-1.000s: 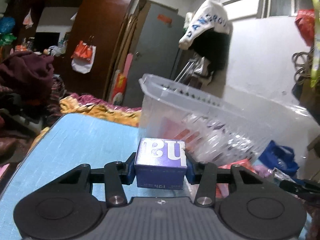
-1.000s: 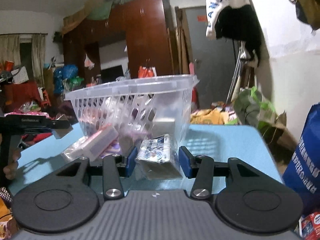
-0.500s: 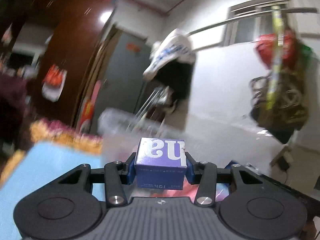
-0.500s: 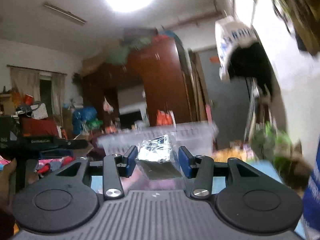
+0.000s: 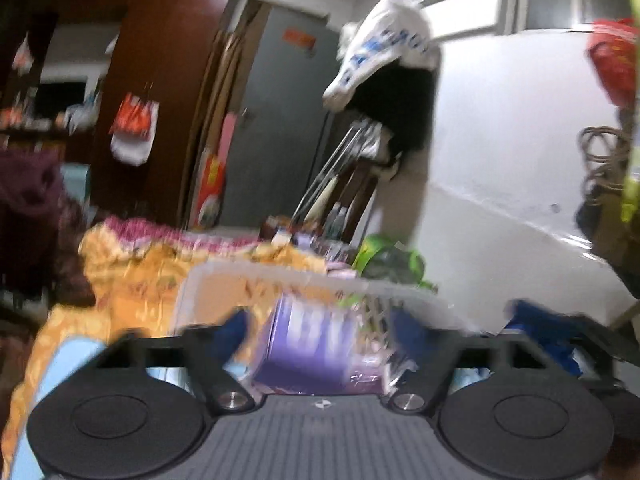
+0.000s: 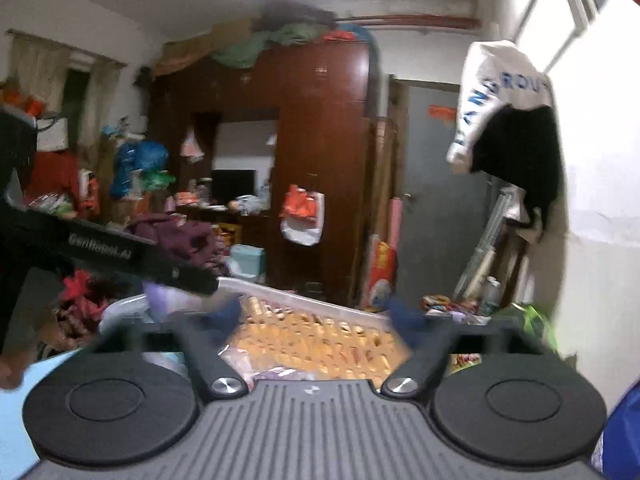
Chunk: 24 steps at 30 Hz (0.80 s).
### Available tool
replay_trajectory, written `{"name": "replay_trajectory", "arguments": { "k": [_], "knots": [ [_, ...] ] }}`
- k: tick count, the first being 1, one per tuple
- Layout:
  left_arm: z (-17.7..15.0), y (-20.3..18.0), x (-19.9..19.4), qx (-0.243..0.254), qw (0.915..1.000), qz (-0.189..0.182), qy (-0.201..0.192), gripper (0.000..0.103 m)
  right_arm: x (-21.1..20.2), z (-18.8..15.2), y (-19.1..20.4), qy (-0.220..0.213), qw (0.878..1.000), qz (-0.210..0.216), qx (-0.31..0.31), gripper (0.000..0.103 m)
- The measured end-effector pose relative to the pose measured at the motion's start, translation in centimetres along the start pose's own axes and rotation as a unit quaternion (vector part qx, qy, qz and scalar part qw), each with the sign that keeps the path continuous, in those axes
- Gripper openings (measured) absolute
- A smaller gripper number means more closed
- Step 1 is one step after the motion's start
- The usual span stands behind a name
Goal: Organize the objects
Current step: 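Carry both boxes over the basket and open both tools, then grasp a clear bagged item with the left tool while the right tool grasps a purple-wrapped item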
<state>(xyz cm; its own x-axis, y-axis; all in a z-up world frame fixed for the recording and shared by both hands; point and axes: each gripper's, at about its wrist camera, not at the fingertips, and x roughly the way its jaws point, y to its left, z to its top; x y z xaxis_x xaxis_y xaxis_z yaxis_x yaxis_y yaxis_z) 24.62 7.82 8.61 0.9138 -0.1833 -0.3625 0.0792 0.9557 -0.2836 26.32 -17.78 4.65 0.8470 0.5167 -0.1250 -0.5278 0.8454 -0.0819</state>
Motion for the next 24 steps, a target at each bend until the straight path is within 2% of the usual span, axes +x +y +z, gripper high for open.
{"name": "replay_trajectory", "arguments": {
  "k": [1,3,4,5,8,11,13,14,15,16,21,23,24],
  "knots": [
    [-0.2,0.2,-0.3,0.0,1.0,0.002,-0.005,0.092,-1.0,0.0,-0.1,-0.01,1.0,-0.006,0.01,0.103],
    [-0.7,0.1,-1.6,0.015,0.9996,0.002,-0.023,0.095,-3.2,-0.1,-0.3,-0.026,0.999,0.024,0.033,0.103],
    [-1.2,-0.2,-2.7,0.023,0.9993,0.0,-0.03,0.1,-4.2,-0.3,-0.3,-0.022,0.998,0.036,0.04,0.103],
    [-1.6,-0.4,-4.0,0.029,0.9987,-0.006,-0.041,0.1,-5.4,-0.7,-0.4,-0.012,0.998,0.038,0.045,0.103],
    [-4.3,-1.3,-7.8,0.061,0.9962,-0.006,-0.062,0.1,-7.6,-3.4,-0.3,0.028,0.999,0.015,0.042,0.103],
    [-7.7,-1.1,-8.9,0.08,0.9964,0.001,-0.026,0.1,-7.5,-6.4,-0.5,0.087,0.995,0.018,0.049,0.103],
    [-9.7,-0.3,-8.2,0.075,0.9971,0.011,0.009,0.098,-6.9,-7.9,-1.3,0.102,0.991,0.017,0.08,0.102],
    [-10.3,0.3,-7.7,0.069,0.9972,0.012,0.026,0.094,-6.6,-8.3,-1.5,0.106,0.99,0.028,0.089,0.1],
    [-10.9,0.8,-7.2,0.059,0.9974,0.011,0.041,0.093,-6.3,-8.6,-1.6,0.112,0.988,0.042,0.095,0.092],
    [-11.2,1.3,-6.9,0.052,0.9976,0.009,0.046,0.09,-6.0,-8.8,-1.8,0.117,0.987,0.052,0.101,0.086],
    [-11.5,2.4,-6.1,0.038,0.9976,0.027,0.052,0.089,-5.2,-9.1,-0.3,0.127,0.988,0.056,0.074,0.083],
    [-11.7,2.1,-5.8,0.049,0.9964,0.035,0.059,0.089,-5.1,-9.7,-0.2,0.138,0.987,0.048,0.063,0.071],
    [-11.9,1.9,-5.5,0.054,0.9957,0.037,0.065,0.089,-5.4,-10.0,-0.3,0.142,0.986,0.049,0.069,0.061]
  ]
}}
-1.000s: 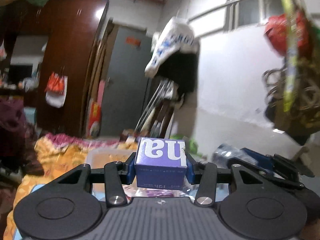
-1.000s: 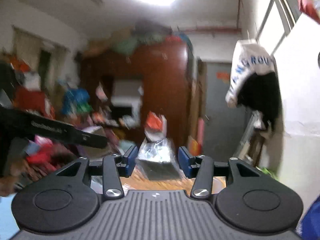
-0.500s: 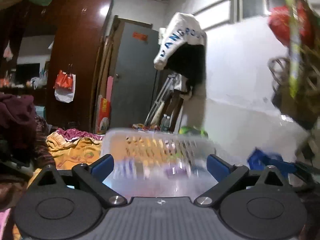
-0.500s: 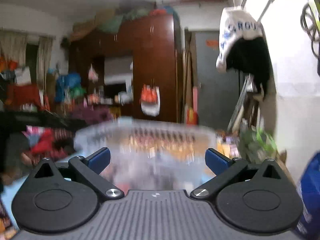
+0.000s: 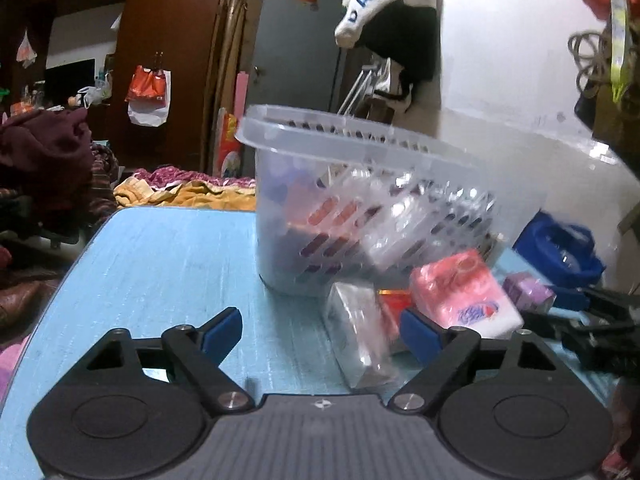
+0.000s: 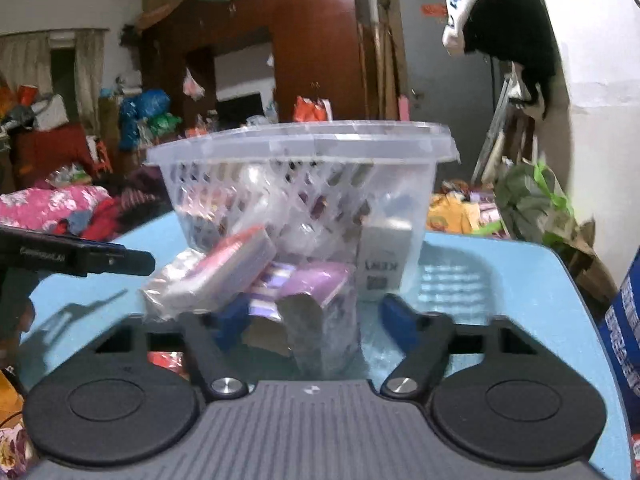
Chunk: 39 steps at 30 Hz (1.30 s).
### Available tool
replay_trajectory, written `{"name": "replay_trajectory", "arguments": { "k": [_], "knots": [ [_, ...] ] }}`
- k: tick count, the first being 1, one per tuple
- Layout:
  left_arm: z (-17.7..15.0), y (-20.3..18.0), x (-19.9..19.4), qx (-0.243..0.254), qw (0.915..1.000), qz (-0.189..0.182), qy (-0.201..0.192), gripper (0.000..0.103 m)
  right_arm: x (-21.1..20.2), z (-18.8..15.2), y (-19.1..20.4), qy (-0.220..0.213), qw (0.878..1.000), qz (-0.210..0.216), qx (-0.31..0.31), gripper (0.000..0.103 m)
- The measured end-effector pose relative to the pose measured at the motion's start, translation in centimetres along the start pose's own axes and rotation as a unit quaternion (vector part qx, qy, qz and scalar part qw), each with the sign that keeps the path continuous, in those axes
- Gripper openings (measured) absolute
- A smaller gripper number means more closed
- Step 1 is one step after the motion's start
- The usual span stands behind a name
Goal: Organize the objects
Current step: 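Grasp a clear bagged item with the left tool while the right tool grasps a purple-wrapped item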
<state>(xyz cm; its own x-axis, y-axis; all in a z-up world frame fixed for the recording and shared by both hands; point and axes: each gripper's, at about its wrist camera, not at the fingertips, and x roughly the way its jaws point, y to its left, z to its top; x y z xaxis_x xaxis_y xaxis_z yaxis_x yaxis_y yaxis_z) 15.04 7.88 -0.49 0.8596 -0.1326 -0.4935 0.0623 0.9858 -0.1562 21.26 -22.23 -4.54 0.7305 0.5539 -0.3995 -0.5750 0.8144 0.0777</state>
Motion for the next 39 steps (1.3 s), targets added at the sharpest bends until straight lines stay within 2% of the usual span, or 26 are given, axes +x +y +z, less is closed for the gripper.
{"name": "replay_trajectory", "arguments": {
  "k": [2,4,6,9,15,21,22,23,24,25,26,34,39],
  "knots": [
    [-0.2,-0.6,0.6,0.008,0.9999,0.001,0.009,0.086,-0.7,-0.8,-0.6,-0.004,1.0,0.008,0.017,0.056],
    [-0.4,-0.8,1.1,0.015,0.9997,0.007,0.017,0.085,-1.2,-1.2,-1.4,-0.011,0.999,0.014,0.038,0.045],
    [-0.8,-0.7,1.3,0.019,0.9992,0.031,0.017,0.084,-1.4,-1.5,-2.0,-0.019,0.998,0.019,0.059,0.042],
    [-0.9,0.4,1.1,-0.012,0.9993,0.03,0.018,0.083,-1.2,-1.4,-2.3,-0.018,0.998,0.02,0.063,0.042],
    [-0.6,-1.7,2.3,0.028,0.9986,0.029,0.034,0.082,-0.9,-1.1,-1.3,-0.006,0.999,0.002,0.033,0.045],
    [-0.3,-2.4,3.2,0.039,0.9969,0.046,0.051,0.08,-0.9,-1.1,-1.2,-0.005,0.999,0.001,0.032,0.045],
    [-0.3,-2.5,3.2,0.043,0.9966,0.049,0.051,0.077,-1.0,-1.2,-1.1,-0.006,1.0,-0.001,0.029,0.044],
    [-0.3,-2.7,3.1,0.046,0.9965,0.048,0.051,0.068,-1.0,-1.1,-1.0,-0.007,1.0,-0.003,0.027,0.043],
    [-0.4,-2.9,3.1,0.05,0.9964,0.049,0.049,0.061,-1.1,-1.2,-0.9,-0.009,1.0,-0.007,0.024,0.043],
    [-0.4,-3.0,3.0,0.053,0.9964,0.048,0.046,0.046,-1.2,-1.2,-0.8,-0.01,1.0,-0.008,0.022,0.042],
    [-0.4,-3.1,2.9,0.052,0.9969,0.039,0.044,0.04,-1.3,-1.2,-0.7,-0.012,1.0,-0.009,0.019,0.04],
    [-1.2,-1.8,1.3,0.015,0.9997,-0.018,-0.005,0.04,-2.7,-1.8,-0.8,-0.052,0.998,-0.01,0.027,0.037],
    [-1.9,-1.7,-0.1,0.016,0.9979,-0.029,-0.056,0.04,-3.4,-2.0,-1.2,-0.079,0.996,0.001,0.042,0.037]
  ]
}}
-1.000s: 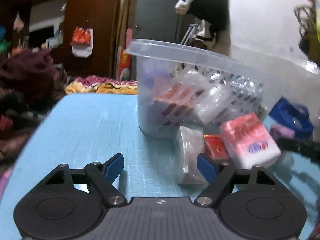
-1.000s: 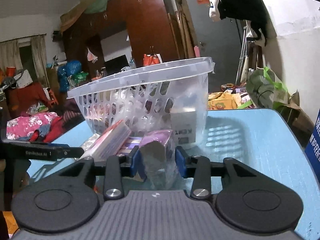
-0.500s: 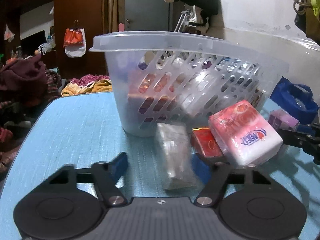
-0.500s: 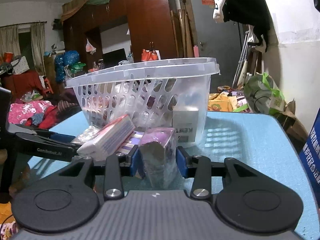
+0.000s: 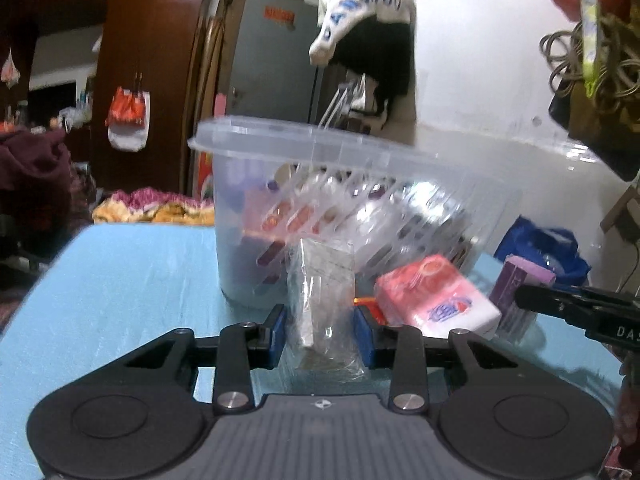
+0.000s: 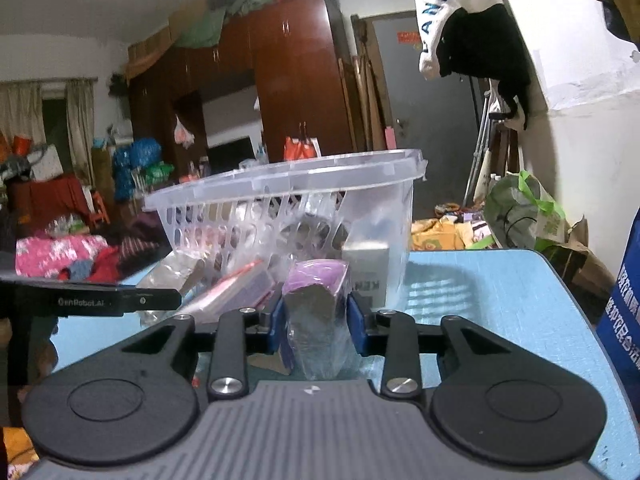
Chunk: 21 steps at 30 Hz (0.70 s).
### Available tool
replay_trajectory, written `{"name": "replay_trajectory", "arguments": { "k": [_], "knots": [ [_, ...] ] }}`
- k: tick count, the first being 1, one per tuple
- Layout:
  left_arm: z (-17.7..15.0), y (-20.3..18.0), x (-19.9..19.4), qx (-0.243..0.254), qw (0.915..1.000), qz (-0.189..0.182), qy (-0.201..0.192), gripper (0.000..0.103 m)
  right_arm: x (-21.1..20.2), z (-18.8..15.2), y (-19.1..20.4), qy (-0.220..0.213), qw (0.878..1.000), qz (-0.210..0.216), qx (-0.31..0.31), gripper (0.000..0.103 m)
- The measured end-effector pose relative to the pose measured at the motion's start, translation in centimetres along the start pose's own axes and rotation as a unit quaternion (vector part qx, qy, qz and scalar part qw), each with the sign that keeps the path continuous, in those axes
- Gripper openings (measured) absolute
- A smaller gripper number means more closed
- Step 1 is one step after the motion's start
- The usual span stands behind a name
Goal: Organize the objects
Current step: 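Grasp a clear bagged item with the left tool while the right tool grasps a purple-wrapped item, then carry both items over the basket and open both tools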
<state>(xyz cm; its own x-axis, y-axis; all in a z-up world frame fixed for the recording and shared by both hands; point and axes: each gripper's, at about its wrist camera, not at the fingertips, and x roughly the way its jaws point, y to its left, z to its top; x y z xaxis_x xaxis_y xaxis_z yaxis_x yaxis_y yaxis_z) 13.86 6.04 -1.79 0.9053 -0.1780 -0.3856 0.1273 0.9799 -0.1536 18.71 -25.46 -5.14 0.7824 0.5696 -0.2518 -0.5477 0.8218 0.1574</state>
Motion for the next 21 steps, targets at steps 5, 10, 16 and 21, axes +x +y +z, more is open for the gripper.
{"name": "replay_trajectory", "arguments": {
  "k": [5,10,16,21],
  "knots": [
    [-0.1,-0.1,-0.5,0.005,0.9995,-0.004,-0.031,0.04,-0.5,-0.2,0.5,-0.021,1.0,-0.006,-0.008,0.036],
    [0.0,0.3,-0.8,-0.003,0.999,0.0,-0.045,0.04,-0.5,-0.2,0.6,-0.03,0.999,-0.005,-0.012,0.036],
    [-0.2,0.5,-2.3,-0.006,0.9959,-0.011,-0.09,0.04,-0.6,-0.2,1.0,-0.037,0.999,-0.023,-0.022,0.036],
    [0.9,0.4,-4.4,-0.016,0.9919,-0.042,-0.118,0.04,-2.2,1.2,2.1,-0.061,0.997,-0.033,-0.027,0.036]
  ]
}}
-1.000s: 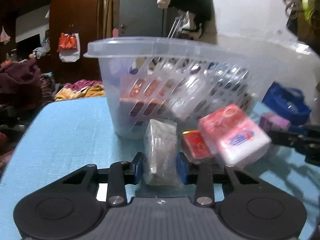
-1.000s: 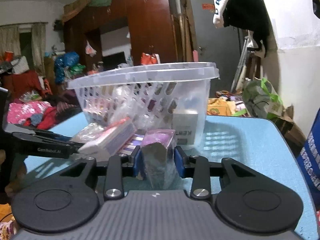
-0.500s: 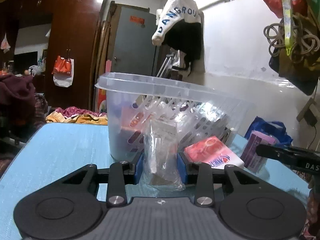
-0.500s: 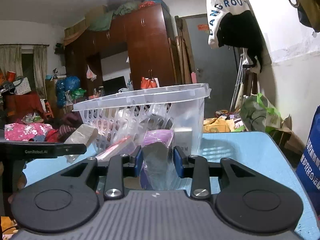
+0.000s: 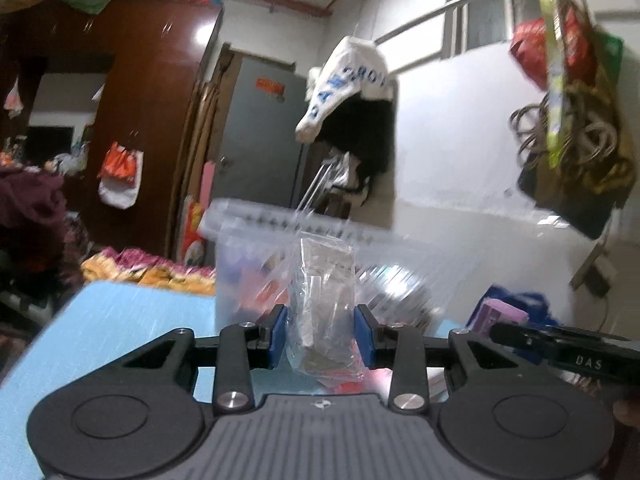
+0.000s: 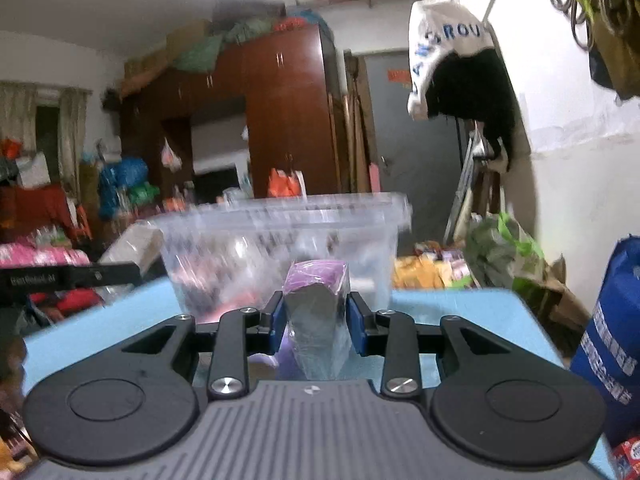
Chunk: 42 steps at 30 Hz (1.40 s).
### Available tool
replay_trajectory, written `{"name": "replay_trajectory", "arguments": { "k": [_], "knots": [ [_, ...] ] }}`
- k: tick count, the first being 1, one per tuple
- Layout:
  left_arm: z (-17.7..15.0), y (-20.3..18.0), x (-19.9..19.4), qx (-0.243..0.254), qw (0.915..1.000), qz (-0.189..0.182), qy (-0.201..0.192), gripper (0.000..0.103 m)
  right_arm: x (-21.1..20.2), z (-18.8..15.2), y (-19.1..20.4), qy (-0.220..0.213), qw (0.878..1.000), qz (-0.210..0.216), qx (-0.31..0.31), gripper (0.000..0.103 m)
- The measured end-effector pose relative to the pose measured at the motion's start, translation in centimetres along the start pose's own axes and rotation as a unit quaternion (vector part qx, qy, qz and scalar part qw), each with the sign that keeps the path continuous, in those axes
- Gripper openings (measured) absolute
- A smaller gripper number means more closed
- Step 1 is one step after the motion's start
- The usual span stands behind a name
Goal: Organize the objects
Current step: 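Carry both items over the basket and open both tools, then grasp the pink tissue pack with the left tool while the right tool grasps a brown cardboard piece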
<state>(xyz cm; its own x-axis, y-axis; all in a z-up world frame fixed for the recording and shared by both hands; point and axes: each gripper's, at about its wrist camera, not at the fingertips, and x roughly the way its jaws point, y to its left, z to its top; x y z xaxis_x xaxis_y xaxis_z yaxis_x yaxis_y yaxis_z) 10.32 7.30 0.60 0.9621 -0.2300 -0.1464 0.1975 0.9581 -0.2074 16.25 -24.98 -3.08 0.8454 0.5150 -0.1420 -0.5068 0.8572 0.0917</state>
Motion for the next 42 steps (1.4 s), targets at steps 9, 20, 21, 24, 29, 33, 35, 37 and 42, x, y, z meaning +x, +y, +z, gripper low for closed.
{"name": "replay_trajectory", "arguments": {
  "k": [9,20,21,24,29,33,35,37,42],
  "knots": [
    [10.9,-1.9,3.8,-0.006,0.9999,-0.01,-0.008,0.04,3.4,12.6,1.8,-0.02,0.999,0.001,-0.036,0.036],
    [9.7,0.1,9.5,-0.035,0.997,0.029,0.063,0.071,9.2,10.4,0.5,0.052,0.999,0.005,-0.005,0.101],
    [9.2,-0.4,8.0,-0.025,0.998,0.019,0.055,0.075,7.4,9.8,0.4,0.04,0.999,0.015,0.0,0.103],
    [6.3,-2.6,4.0,0.014,0.9985,-0.01,0.052,0.091,3.7,7.3,0.2,0.033,0.999,0.035,0.0,0.103],
    [1.6,-5.6,4.7,0.034,0.9914,-0.023,0.124,0.091,3.2,2.9,-0.4,0.071,0.997,0.009,-0.003,0.103],
    [-0.3,-5.1,7.3,-0.004,0.9855,-0.021,0.168,0.09,4.0,1.9,-3.0,0.088,0.995,-0.002,0.048,0.103],
    [-0.8,-4.5,7.7,-0.021,0.9841,-0.016,0.175,0.088,4.2,1.9,-3.8,0.095,0.993,0.0,0.066,0.103],
    [-0.9,-4.3,8.2,-0.022,0.9827,-0.013,0.183,0.076,4.7,2.0,-4.0,0.108,0.991,-0.006,0.078,0.103],
    [-1.4,-4.7,6.9,-0.007,0.9865,-0.016,0.163,0.065,5.0,0.5,-2.9,0.137,0.987,0.009,0.086,0.103]
  ]
}}
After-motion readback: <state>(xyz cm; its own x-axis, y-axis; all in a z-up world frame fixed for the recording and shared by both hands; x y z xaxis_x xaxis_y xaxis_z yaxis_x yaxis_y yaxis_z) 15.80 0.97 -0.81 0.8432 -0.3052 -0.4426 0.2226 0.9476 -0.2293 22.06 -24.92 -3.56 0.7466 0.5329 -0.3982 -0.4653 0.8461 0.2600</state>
